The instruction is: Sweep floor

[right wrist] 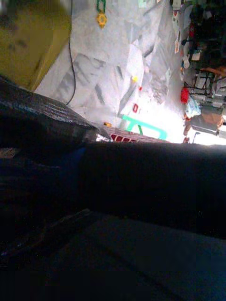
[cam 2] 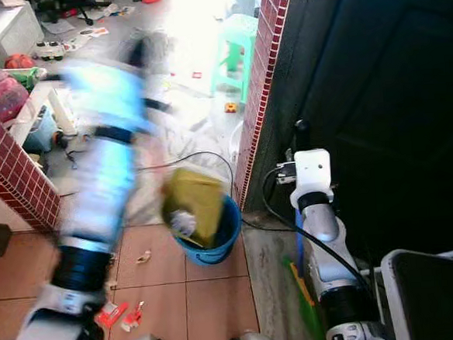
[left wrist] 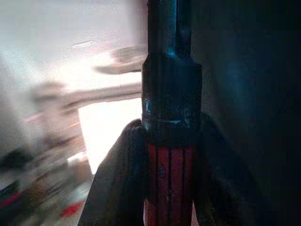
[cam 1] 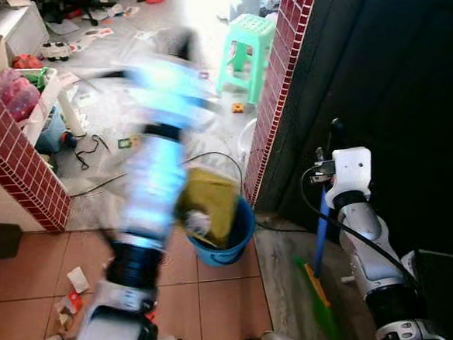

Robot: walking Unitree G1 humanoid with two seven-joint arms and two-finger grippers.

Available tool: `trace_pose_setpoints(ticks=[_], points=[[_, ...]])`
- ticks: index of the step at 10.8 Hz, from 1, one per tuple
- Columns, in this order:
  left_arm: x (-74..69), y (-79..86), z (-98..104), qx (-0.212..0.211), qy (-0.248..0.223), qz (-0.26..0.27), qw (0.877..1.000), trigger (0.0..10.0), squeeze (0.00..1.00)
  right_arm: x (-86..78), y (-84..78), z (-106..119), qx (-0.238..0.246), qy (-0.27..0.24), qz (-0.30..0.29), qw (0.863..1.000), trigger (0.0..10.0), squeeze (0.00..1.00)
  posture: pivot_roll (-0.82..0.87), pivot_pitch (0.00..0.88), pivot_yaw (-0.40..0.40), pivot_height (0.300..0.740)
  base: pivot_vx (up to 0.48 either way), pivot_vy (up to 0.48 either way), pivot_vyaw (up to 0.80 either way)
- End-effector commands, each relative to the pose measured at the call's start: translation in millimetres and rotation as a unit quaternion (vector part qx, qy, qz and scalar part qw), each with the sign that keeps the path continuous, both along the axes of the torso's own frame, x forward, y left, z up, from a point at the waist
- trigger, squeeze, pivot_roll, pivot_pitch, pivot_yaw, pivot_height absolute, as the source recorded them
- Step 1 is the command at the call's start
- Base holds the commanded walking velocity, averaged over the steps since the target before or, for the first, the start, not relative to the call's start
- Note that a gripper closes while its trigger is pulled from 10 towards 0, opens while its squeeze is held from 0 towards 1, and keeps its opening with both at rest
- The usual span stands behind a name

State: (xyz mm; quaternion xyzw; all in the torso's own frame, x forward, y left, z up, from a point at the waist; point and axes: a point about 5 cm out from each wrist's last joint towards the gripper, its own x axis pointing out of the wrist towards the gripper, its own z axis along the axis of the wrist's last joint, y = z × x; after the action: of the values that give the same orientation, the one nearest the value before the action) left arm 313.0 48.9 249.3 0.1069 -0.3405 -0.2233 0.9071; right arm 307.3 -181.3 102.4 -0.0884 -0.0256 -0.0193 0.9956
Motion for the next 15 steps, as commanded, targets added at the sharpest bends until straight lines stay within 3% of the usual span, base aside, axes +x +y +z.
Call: trace_pose_setpoints(ticks=[1, 2, 3, 5, 6, 8, 9, 10, 11, 12, 13, 15], points=[[-13.9, -17.5, 7, 0.043, -0.053, -0.056, 0.996, 10.0, 0.0, 3.8, -1.0, 10, -0.003, -0.02, -0.002, 1.0, 10.0, 0.0, 0.0, 0.04, -0.063, 0.74, 0.0, 0.0, 0.0], [-27.7, -35.4, -6, 0.098, -0.056, -0.119, 0.986, 10.0, 0.0, 3.7, -1.1, 10, -0.002, -0.021, -0.004, 1.0, 10.0, 0.0, 0.0, 0.04, -0.059, 0.74, 0.0, 0.0, 0.0], [-34.6, -42.4, -10, 0.137, -0.078, -0.143, 0.977, 10.0, 0.0, 3.7, -1.4, 10, -0.002, -0.021, -0.005, 1.0, 10.0, 0.0, 0.0, 0.04, -0.059, 0.74, 0.0, 0.0, 0.0], [-37.8, -45.5, -8, 0.144, -0.09, -0.152, 0.974, 10.0, 0.0, 3.9, -1.5, 9, -0.003, -0.021, -0.005, 1.0, 10.0, 0.0, 0.0, 0.039, -0.062, 0.74, 0.0, 0.0, 0.0], [-41.9, -47.4, -6, 0.178, -0.13, -0.149, 0.964, 10.0, 0.0, 4.6, -0.9, 10, -0.003, -0.021, -0.003, 1.0, 10.0, 0.0, 0.0, 0.039, -0.065, 0.74, 0.0, 0.0, 0.0], [-38.1, -42.7, -2, 0.149, -0.121, -0.128, 0.973, 10.0, 0.0, 6.5, 0.8, 10, -0.003, -0.022, 0.0, 1.0, 10.0, 0.0, 0.0, 0.035, -0.067, 0.74, 0.0, 0.0, 0.0], [-31.7, -34.5, 6, 0.119, -0.119, -0.091, 0.981, 10.0, 0.0, 6.9, 1.9, 10, -0.002, -0.022, 0.0, 1.0, 10.0, 0.0, 0.0, 0.034, -0.067, 0.74, 0.0, 0.0, 0.0], [-24.6, -19.9, 27, 0.07, -0.125, -0.048, 0.989, 10.0, 0.0, 6.8, 2.9, 10, -0.001, -0.023, 0.001, 1.0, 10.0, 0.0, 0.0, 0.033, -0.066, 0.74, 0.0, 0.0, 0.0], [-24.7, -5.9, 60, 0.01, -0.144, -0.018, 0.989, 10.0, 0.0, 6.7, 2.2, 10, -0.002, -0.023, 0.001, 1.0, 10.0, 0.0, 0.0, 0.034, -0.068, 0.74, 0.0, 0.0, 0.0], [-22.3, 12.2, 79, -0.041, -0.149, 0.02, 0.988, 10.0, 0.0, 7.6, 1.1, 11, -0.002, -0.024, 0.0, 1.0, 10.0, 0.0, 0.01, 0.034, -0.069, 0.74, 0.0, 0.0, 0.0], [-15.4, 31.2, 85, -0.049, -0.142, 0.067, 0.986, 10.0, 0.0, 9.5, 2.6, 11, -0.001, -0.025, 0.001, 1.0, 10.0, 0.0, 0.01, 0.033, -0.07, 0.74, 0.0, 0.0, 0.0], [-4.4, 75.6, 76, -0.029, -0.115, 0.171, 0.978, 10.0, 0.0, 9.6, 6.3, 12, 0.002, -0.027, 0.008, 1.0, 10.0, 0.0, 0.01, 0.03, -0.071, 0.74, 0.0, 0.0, 0.0]])
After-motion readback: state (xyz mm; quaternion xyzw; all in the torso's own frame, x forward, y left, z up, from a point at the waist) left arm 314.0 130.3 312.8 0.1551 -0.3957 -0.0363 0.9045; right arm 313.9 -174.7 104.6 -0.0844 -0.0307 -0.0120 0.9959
